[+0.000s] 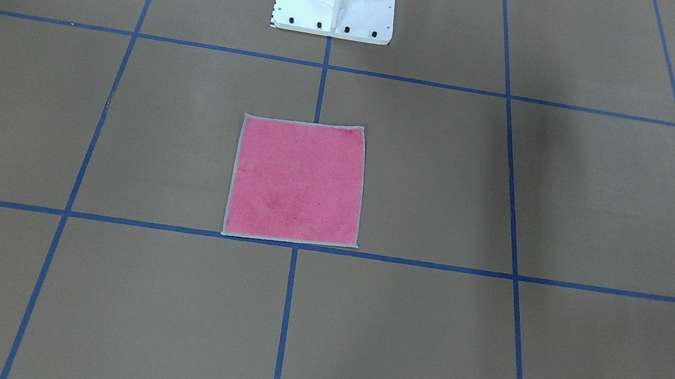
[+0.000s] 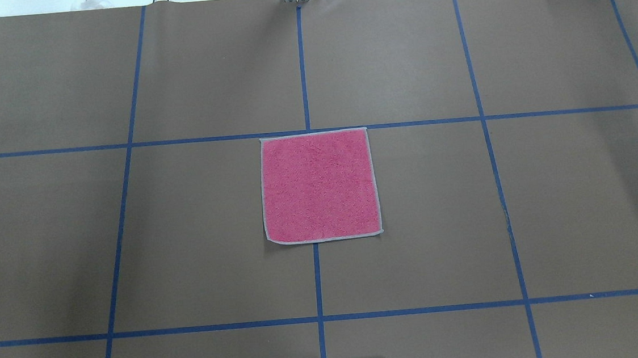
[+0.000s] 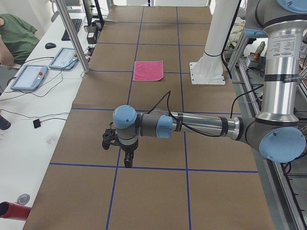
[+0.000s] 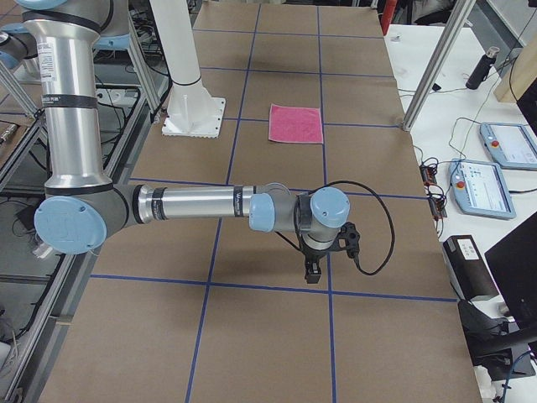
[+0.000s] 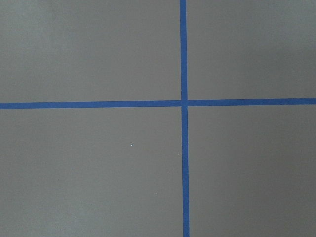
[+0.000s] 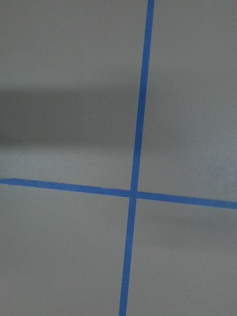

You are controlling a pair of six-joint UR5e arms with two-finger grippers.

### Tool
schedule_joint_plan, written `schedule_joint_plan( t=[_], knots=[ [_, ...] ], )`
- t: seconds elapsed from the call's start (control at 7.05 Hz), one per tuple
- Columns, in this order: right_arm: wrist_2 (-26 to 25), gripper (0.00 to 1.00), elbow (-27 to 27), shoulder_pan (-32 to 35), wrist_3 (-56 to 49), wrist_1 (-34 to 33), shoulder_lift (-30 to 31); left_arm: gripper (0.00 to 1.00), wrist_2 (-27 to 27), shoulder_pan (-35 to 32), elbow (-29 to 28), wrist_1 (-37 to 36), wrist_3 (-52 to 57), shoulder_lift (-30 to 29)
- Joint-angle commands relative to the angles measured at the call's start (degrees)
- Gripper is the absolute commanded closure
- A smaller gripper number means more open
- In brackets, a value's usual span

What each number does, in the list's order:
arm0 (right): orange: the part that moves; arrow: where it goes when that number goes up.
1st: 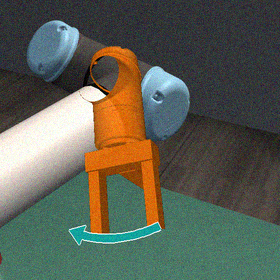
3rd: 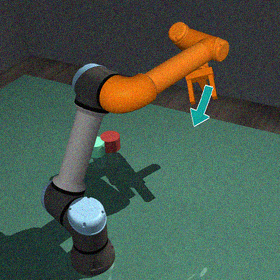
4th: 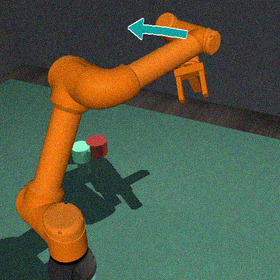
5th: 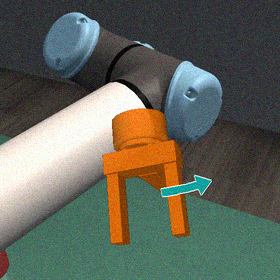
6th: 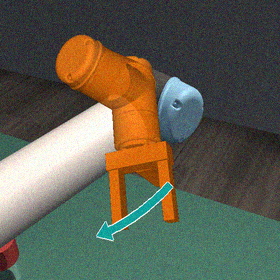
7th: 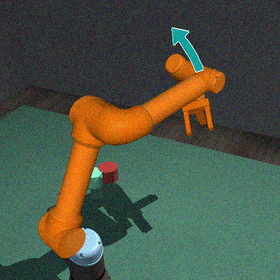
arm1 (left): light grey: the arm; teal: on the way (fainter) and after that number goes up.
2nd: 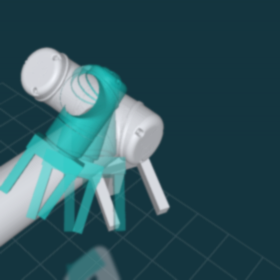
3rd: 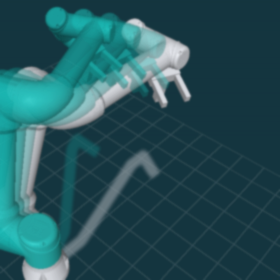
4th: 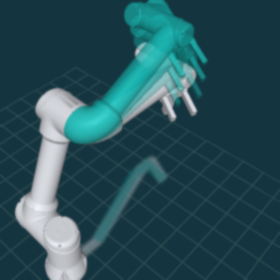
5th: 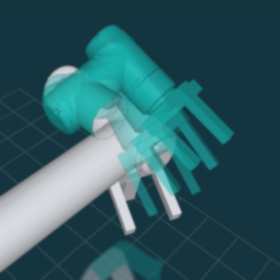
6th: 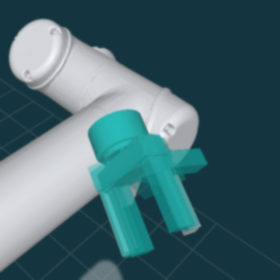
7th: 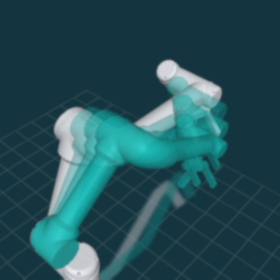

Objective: Fold towel twice with both arms

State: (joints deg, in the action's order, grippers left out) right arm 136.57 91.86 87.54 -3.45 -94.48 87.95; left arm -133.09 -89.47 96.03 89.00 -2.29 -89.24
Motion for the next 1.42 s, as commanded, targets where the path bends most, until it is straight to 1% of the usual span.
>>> schedule_joint_plan(
  t=[0.0,0.43,0.57,0.71,0.85,0.99,1.13,1.28],
  knots=[
    [-0.08,0.0,0.08,0.0,0.19,0.0,-0.23,0.0,-0.07,-0.09,-0.05,-0.14,-0.09,-0.58],
    [-0.08,0.0,0.08,0.0,0.28,0.0,-0.23,0.0,-0.07,-0.09,0.04,0.03,-0.09,-0.32],
    [-0.08,0.0,0.25,0.0,0.63,0.0,-1.62,0.0,-0.07,0.0,0.13,0.21,-0.7,-1.62],
    [-0.86,0.0,0.08,-0.09,3.68,-0.26,-4.51,0.0,-0.15,0.26,-0.05,0.82,-0.44,-5.55],
    [-2.26,0.0,0.34,-1.31,6.06,-0.26,-7.06,0.0,0.45,4.27,-0.66,3.44,-0.87,-10.55],
    [-2.45,0.0,0.17,-3.49,7.39,-0.09,-10.83,0.0,0.46,6.13,-0.23,4.68,-6.62,-12.08],
    [-4.28,0.0,-0.18,-7.26,8.01,0.0,-14.96,0.0,0.11,11.03,-0.05,5.3,-14.94,-16.01],
    [-7.78,0.0,0.68,-9.38,8.19,0.09,-16.91,0.0,0.11,15.6,0.04,5.92,-25.82,-20.05]
  ],
)
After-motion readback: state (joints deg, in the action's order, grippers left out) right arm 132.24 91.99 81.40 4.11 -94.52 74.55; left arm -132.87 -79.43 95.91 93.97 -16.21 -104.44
